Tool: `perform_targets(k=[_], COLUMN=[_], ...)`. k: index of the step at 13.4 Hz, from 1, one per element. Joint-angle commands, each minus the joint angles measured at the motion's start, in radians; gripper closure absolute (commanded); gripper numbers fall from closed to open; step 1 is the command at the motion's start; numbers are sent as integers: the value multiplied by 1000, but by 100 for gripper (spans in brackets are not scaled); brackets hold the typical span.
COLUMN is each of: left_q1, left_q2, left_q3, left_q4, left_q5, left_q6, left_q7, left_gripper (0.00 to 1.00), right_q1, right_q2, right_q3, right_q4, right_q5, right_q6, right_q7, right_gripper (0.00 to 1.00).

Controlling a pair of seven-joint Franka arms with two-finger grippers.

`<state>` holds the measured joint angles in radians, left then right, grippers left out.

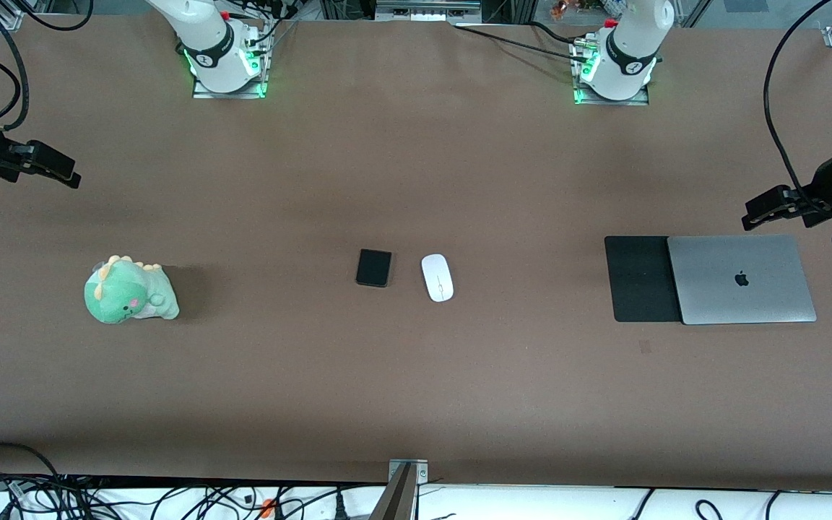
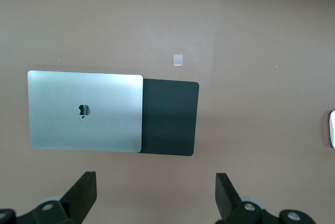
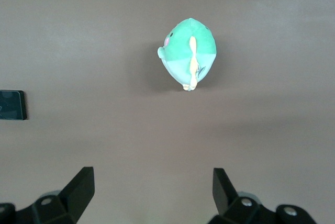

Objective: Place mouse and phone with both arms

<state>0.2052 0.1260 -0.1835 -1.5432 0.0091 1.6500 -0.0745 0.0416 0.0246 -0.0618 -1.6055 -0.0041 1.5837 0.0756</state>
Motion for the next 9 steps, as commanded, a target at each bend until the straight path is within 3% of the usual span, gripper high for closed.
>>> perform_targets(k=[1, 9], left_q1=[-4, -6], left_q2=[-11, -6], left_q3=[-4, -25], left_q4=[-5, -14], left_q5=[-27, -29], left_q6=[-12, -3], left_q7=[-42, -71], left_gripper=[0, 0], right_q1=[-6, -6], right_q2=[0, 0], right_q3=[10, 10], right_q4=[7, 9], right_q5=[3, 3], right_q6=[-11, -14], right_q7=[-13, -10], right_gripper=[0, 0])
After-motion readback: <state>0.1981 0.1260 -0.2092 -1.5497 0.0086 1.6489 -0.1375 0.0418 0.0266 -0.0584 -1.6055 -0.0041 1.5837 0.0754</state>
